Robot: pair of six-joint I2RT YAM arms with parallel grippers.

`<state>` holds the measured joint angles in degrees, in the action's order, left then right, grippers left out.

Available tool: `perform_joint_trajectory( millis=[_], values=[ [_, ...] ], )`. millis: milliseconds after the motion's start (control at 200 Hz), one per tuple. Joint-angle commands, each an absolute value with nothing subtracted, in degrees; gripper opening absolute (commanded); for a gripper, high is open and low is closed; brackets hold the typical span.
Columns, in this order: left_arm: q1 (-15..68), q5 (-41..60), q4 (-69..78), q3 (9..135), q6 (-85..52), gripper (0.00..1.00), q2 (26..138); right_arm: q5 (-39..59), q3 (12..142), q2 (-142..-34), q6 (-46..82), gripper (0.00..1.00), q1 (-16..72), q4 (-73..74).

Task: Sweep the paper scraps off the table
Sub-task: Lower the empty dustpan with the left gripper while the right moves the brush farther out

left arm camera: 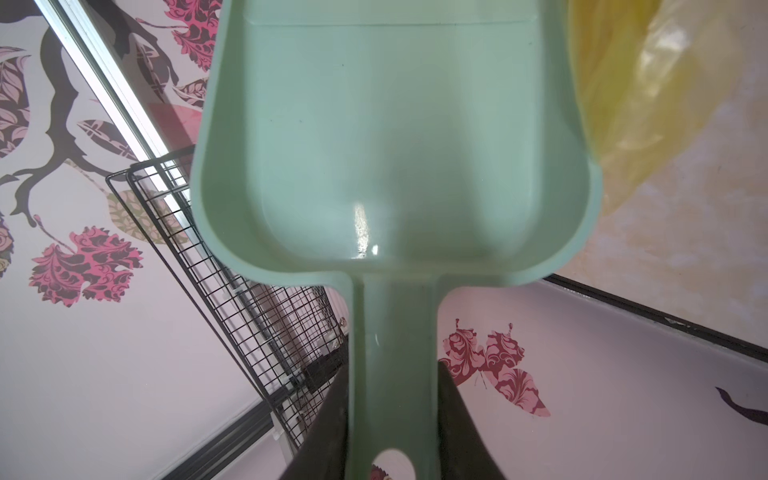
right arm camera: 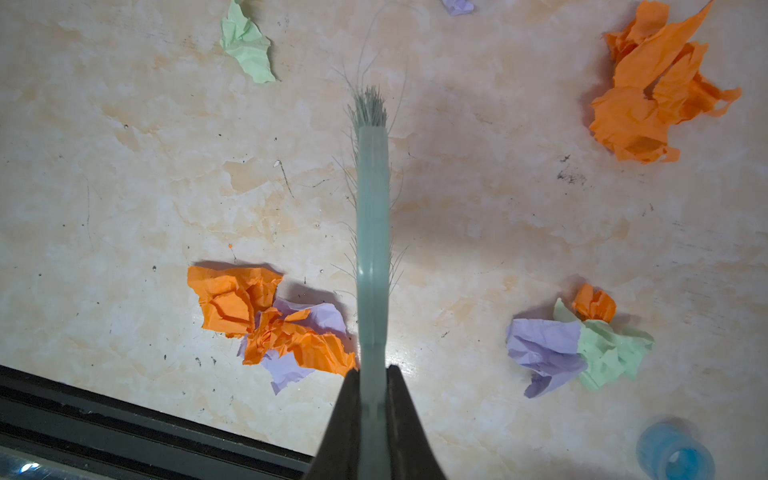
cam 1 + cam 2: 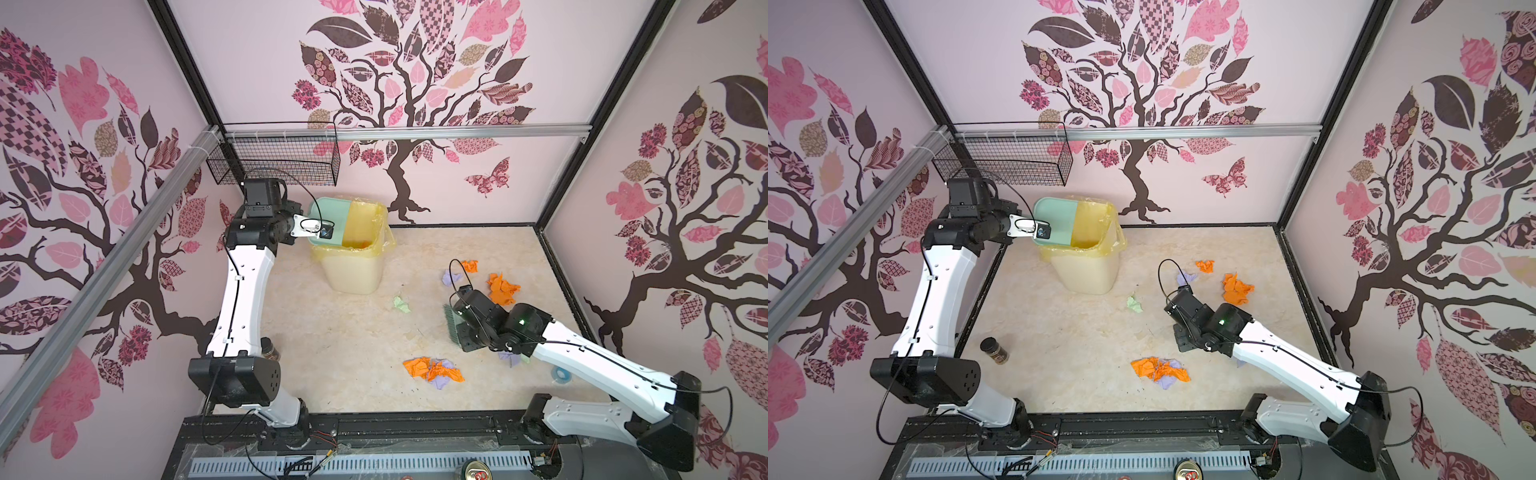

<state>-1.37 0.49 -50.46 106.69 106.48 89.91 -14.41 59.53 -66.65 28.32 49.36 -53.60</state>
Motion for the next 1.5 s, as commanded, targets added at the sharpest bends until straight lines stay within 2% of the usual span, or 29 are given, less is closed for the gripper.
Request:
perform_joint_trajectory(
  millis=[0,220,370,565,675,865,1075,1261,1491],
  values=[
    [-1.58,2.91,-50.24,108.25,104.45,0.00,88.55,-14.06,61.59,-67.67,28.27,0.00,49.24,-52.95],
    [-1.80,7.47,-63.45,127.72,91.32,0.00,93.65,-15.66,61.88,-67.75,27.34,0.00,49.26,-53.38],
    [-2.17,12.06,-64.57,127.58,84.71,0.00,89.99,-16.67,63.26,-68.11,26.51,0.00,49.27,-54.49],
    [-2.59,19.59,-73.28,125.60,77.21,0.00,83.72,-16.73,62.98,-68.16,26.43,0.00,49.24,-54.35],
    [-2.68,23.65,-77.40,117.19,75.18,0.00,77.12,-16.70,61.99,-67.72,26.45,0.00,49.28,-53.73],
    [-2.82,29.89,-79.73,92.90,73.73,0.00,62.24,-16.19,60.47,-67.59,26.37,0.00,49.23,-52.19],
    [-2.86,36.26,-80.63,71.69,70.09,0.00,52.54,-15.24,59.71,-68.24,26.03,0.00,49.22,-50.72],
    [-1.45,32.22,-72.40,56.63,70.18,0.00,52.28,-14.42,60.81,-69.41,25.94,0.00,49.23,-50.44],
    [-0.46,26.16,-64.84,48.23,72.71,0.00,57.44,-14.81,61.23,-69.09,26.47,0.00,49.22,-50.88]
  ],
)
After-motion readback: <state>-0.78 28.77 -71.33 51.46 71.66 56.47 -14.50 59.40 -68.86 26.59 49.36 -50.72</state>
